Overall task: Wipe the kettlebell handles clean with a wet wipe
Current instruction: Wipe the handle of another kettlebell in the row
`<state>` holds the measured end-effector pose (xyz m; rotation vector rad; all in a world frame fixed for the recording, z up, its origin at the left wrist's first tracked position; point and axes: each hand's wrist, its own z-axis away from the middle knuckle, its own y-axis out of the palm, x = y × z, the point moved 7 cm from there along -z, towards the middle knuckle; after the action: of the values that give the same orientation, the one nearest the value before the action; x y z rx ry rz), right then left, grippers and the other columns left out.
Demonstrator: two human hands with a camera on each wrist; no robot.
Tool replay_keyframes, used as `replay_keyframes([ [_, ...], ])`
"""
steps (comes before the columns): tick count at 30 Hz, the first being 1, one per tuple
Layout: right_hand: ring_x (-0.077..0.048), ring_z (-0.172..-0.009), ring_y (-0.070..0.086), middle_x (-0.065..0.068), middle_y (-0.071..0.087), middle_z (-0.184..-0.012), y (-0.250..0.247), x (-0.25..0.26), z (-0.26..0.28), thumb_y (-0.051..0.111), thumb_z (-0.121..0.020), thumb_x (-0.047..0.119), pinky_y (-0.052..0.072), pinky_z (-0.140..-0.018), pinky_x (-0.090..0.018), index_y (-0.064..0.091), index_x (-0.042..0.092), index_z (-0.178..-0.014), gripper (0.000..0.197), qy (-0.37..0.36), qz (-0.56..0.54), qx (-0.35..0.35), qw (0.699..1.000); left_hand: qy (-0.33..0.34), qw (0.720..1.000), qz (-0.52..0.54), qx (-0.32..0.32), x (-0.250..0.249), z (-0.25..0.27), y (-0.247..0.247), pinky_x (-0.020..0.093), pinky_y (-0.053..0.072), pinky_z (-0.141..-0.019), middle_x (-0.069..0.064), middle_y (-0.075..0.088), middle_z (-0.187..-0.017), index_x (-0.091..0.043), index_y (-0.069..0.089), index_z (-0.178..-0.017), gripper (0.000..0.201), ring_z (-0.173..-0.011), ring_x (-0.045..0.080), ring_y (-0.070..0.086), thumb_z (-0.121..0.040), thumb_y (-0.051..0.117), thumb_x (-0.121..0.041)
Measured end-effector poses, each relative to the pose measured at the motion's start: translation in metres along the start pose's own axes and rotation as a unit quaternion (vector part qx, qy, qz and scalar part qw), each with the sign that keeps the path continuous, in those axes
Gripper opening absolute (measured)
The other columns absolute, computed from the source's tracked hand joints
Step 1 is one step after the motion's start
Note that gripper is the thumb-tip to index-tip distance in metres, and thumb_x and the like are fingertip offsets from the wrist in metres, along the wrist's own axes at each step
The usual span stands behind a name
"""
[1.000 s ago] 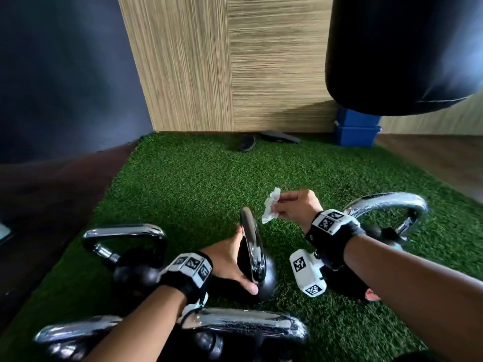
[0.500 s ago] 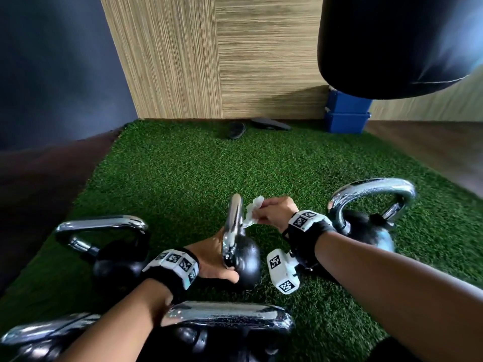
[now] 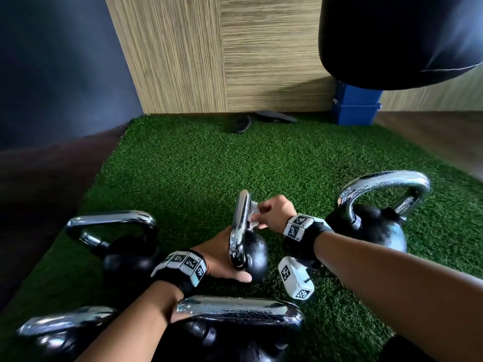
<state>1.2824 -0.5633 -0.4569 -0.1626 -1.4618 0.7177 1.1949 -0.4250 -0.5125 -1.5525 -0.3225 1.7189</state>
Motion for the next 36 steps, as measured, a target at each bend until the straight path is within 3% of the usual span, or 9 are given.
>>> replay_keyframes([
  [3, -0.014, -0.07, 0.076, -0.005, 0.077, -0.082, -0.007, 0.009, -0.008, 0.081, -0.08, 0.013, 0.061, -0.059, -0.025, 0.077, 0.01, -0.097, 0.017, -0.028, -0.018, -0.035, 0.999, -0.014, 0.997, -0.07, -0.02, 0.002, 0.0, -0.001, 0.02, 0.047, -0.105, -0.023, 0.051, -0.124, -0.042, 0.041, -0.133, 0.091, -0.11, -0.012, 0.053, -0.056, 0.089, -0.051],
  [7, -0.038, -0.089, 0.074, -0.023, 0.074, -0.095, -0.003, 0.007, -0.009, 0.077, -0.083, 0.005, 0.059, -0.083, -0.055, 0.072, 0.001, -0.088, 0.008, -0.056, -0.085, -0.036, 0.994, 0.002, 0.995, -0.09, -0.034, 0.002, -0.001, -0.001, 0.03, 0.048, -0.107, -0.013, 0.053, -0.126, -0.068, 0.036, -0.111, 0.077, -0.116, 0.006, 0.056, -0.056, 0.087, -0.052],
  [9, -0.028, -0.083, 0.076, -0.019, 0.075, -0.095, -0.002, 0.006, -0.01, 0.078, -0.082, 0.008, 0.063, -0.077, -0.045, 0.073, 0.004, -0.09, 0.01, -0.05, -0.089, -0.032, 0.994, 0.008, 0.996, -0.088, -0.027, 0.001, -0.003, -0.002, 0.028, 0.046, -0.106, -0.012, 0.054, -0.126, -0.073, 0.036, -0.106, 0.073, -0.117, 0.007, 0.056, -0.058, 0.086, -0.051],
  [12, -0.012, -0.069, 0.073, -0.006, 0.077, -0.087, -0.017, 0.027, -0.013, 0.078, -0.084, 0.016, 0.06, -0.058, -0.027, 0.078, 0.009, -0.098, 0.015, -0.101, -0.033, -0.068, 0.992, -0.005, 0.993, -0.116, -0.016, 0.001, -0.004, -0.004, 0.033, 0.042, -0.112, -0.01, 0.057, -0.128, -0.05, 0.05, -0.121, 0.066, -0.115, 0.008, 0.053, -0.062, 0.08, -0.056],
  [15, -0.026, -0.09, 0.073, -0.011, 0.076, -0.099, -0.023, 0.052, -0.013, 0.071, -0.09, 0.009, 0.061, -0.081, -0.043, 0.076, 0.005, -0.106, 0.018, -0.16, 0.004, -0.077, 0.984, 0.001, 0.991, -0.134, -0.008, 0.004, -0.005, -0.005, 0.025, 0.026, -0.113, -0.012, 0.047, -0.138, -0.031, 0.046, -0.143, 0.08, -0.123, 0.006, 0.04, -0.074, 0.08, -0.053],
  [18, -0.025, -0.097, 0.07, -0.018, 0.072, -0.106, -0.014, 0.059, -0.011, 0.066, -0.091, 0.0, 0.058, -0.088, -0.039, 0.07, -0.004, -0.113, 0.023, -0.179, 0.014, -0.048, 0.983, 0.007, 0.991, -0.131, -0.005, 0.002, -0.005, -0.008, 0.02, 0.023, -0.104, -0.016, 0.042, -0.133, -0.03, 0.048, -0.141, 0.071, -0.12, 0.005, 0.038, -0.08, 0.08, -0.046],
  [21, 0.001, -0.068, 0.066, -0.004, 0.074, -0.089, -0.018, 0.07, -0.005, 0.07, -0.089, 0.007, 0.052, -0.057, -0.01, 0.074, 0.004, -0.106, 0.017, -0.218, 0.083, -0.057, 0.971, 0.0, 0.994, -0.108, -0.003, -0.004, -0.004, -0.01, 0.023, 0.026, -0.104, -0.007, 0.048, -0.141, -0.027, 0.048, -0.142, 0.072, -0.12, 0.008, 0.041, -0.08, 0.081, -0.041],
  [31, 0.014, -0.065, 0.058, 0.014, 0.07, -0.087, -0.007, 0.105, 0.015, 0.083, -0.076, 0.009, 0.048, -0.056, -0.001, 0.079, 0.014, -0.096, 0.021, -0.274, 0.175, 0.036, 0.945, -0.035, 0.999, -0.039, -0.005, 0.005, 0.001, -0.014, 0.029, 0.031, -0.107, -0.01, 0.059, -0.134, -0.031, 0.056, -0.134, 0.064, -0.122, 0.013, 0.051, -0.076, 0.079, -0.044],
  [36, -0.002, -0.074, 0.07, 0.011, 0.074, -0.083, -0.001, 0.115, 0.02, 0.086, -0.073, 0.01, 0.059, -0.072, -0.016, 0.079, 0.013, -0.094, 0.023, -0.241, 0.125, 0.058, 0.961, -0.044, 0.997, -0.04, -0.04, 0.008, 0.002, -0.022, 0.028, 0.03, -0.111, -0.004, 0.057, -0.134, -0.014, 0.055, -0.138, 0.071, -0.117, 0.01, 0.045, -0.076, 0.081, -0.039],
])
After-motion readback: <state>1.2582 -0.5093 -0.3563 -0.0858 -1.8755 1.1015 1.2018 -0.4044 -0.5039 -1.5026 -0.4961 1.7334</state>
